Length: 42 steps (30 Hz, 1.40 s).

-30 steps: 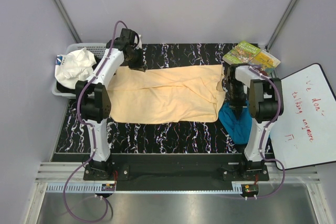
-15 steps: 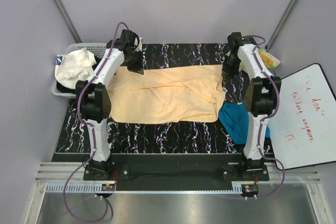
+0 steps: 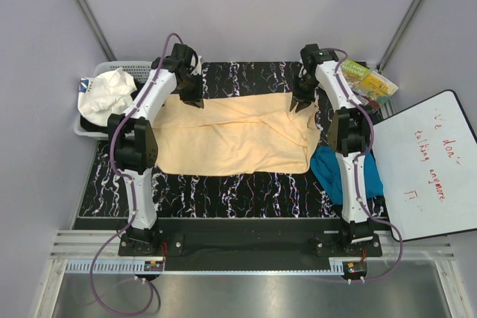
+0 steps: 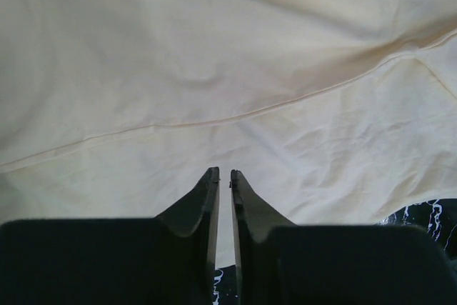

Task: Fold and stack the t-shirts
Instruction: Fold the flattened tshirt in 1/3 of the way

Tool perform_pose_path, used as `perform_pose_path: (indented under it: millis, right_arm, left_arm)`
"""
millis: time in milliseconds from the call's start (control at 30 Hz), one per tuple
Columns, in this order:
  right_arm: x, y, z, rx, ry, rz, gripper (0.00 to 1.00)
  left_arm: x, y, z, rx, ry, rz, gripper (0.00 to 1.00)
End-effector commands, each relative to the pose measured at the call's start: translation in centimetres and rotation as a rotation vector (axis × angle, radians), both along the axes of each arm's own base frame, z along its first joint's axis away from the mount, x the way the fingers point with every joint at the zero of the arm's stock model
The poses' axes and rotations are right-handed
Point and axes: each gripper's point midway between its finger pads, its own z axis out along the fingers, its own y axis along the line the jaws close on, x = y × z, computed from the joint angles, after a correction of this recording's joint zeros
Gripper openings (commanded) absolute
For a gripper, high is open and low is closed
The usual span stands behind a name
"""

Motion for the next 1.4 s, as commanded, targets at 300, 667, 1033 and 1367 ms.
perform_pose_path:
  millis: [300,667,1033,1367]
  right_arm:
    - [-4.1,1.0,-3.7,-0.013,0.170,0.069,0.33]
    - [-4.8,1.7,-6.1,-0.049,0.218,0.091,0.33]
    - [-4.8,1.9,-7.7,-0.080,0.231,0.094,0.19]
    - [-5.8,3.3,-4.0,-0.092,0.159,0.141,0.00]
  left_arm:
    - [0.6,0.4,-0.2,0.014,-0.009,0.012,0.36]
    - [0.7,0.5,-0.1,0.024,-0.011,0.002,0.41]
    - [0.5,0.7,-0.2,0.039,-0.011,-0.011,0.41]
    - [0.3,1.0,-0.3,0.042,-0.005,-0.012,0.41]
